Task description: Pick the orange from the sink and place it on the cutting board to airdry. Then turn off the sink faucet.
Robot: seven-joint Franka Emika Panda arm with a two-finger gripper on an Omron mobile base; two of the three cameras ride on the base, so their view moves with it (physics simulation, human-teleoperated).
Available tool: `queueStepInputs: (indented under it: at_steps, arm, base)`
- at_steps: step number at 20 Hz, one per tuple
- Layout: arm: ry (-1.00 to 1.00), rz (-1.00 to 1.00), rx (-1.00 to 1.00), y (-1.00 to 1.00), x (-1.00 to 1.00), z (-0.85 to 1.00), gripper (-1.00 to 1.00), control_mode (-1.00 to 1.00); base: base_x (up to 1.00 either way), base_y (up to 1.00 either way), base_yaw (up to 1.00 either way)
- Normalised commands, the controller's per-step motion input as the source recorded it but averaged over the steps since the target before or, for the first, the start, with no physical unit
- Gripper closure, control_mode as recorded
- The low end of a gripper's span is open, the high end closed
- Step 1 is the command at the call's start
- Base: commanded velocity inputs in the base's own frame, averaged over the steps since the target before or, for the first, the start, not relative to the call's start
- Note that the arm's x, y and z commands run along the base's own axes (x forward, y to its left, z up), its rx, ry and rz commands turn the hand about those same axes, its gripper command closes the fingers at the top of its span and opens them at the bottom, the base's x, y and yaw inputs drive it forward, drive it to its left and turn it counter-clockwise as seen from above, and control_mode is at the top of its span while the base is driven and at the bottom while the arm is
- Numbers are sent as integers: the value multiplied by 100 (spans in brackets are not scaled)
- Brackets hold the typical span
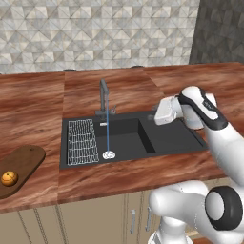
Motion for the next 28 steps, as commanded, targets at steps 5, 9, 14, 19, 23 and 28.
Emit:
queueStepInputs:
  at_steps: [5, 9, 14, 19, 23, 28]
  arm:
    - [0, 0, 1, 7, 34, -14, -100, -100]
    - [0, 0, 0, 10, 34, -8, -100, -100]
    - [0, 0, 0, 4, 38, -20, -100, -100]
    - [0, 0, 0, 3, 41, -26, -100, -100]
    - [0, 1, 0, 5, 39, -6, -100, -100]
    - [0, 3, 0, 3, 36, -5, -100, -100]
  base:
    - [0, 0, 0]
    - [0, 0, 0]
    - [0, 0, 0]
    - [0, 0, 0]
    - [0, 0, 0]
    - [0, 0, 0]
